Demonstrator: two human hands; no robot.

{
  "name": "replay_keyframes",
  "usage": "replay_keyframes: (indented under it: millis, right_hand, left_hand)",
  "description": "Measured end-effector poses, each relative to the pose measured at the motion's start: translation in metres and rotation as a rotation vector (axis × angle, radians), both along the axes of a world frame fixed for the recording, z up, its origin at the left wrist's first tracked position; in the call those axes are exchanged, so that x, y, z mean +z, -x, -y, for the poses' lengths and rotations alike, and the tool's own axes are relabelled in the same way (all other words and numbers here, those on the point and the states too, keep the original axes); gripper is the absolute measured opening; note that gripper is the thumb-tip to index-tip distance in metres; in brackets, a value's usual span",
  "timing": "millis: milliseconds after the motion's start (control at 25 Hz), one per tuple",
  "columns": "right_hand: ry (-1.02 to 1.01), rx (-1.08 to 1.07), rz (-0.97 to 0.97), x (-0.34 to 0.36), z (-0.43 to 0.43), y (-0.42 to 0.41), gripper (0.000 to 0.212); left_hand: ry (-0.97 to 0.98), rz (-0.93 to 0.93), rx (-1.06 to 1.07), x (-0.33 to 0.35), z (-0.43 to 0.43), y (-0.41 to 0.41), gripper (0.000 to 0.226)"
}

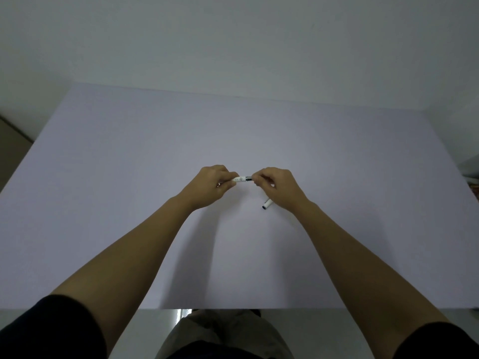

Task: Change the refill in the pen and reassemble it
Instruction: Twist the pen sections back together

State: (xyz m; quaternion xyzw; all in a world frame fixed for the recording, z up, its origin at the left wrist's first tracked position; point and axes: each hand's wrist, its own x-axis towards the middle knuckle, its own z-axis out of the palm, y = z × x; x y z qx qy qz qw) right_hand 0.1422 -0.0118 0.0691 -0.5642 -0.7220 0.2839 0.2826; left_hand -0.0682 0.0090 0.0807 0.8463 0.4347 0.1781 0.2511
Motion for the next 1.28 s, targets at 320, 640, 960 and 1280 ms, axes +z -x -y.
replay_keyframes:
  millis: [320, 640, 960, 1280]
  right_hand:
    - [0.001, -0.034, -0.058, 0.0, 0.0025, -0.0025, 0.011]
    - [-0.039, -0.019, -0.016, 0.0027, -0.0002, -0.0044, 0.011]
    - [-0.067, 0.007, 0.016, 0.0036, -0.0003, -0.0012, 0.018]
    - [-0.064, 0.037, 0.049, 0.0042, -0.0019, -0.0033, 0.018]
  left_hand:
    - [0.006, 0.009, -0.008, 0.0006, -0.0015, -0.0015, 0.02]
    - [-0.008, 0.009, -0.01, 0.0008, -0.0011, -0.0038, 0.019]
    - [-0.02, 0.008, -0.02, 0.0024, -0.0024, -0.0052, 0.019]
    - [-0.021, 0.006, -0.022, 0.0022, -0.0034, -0.0057, 0.021]
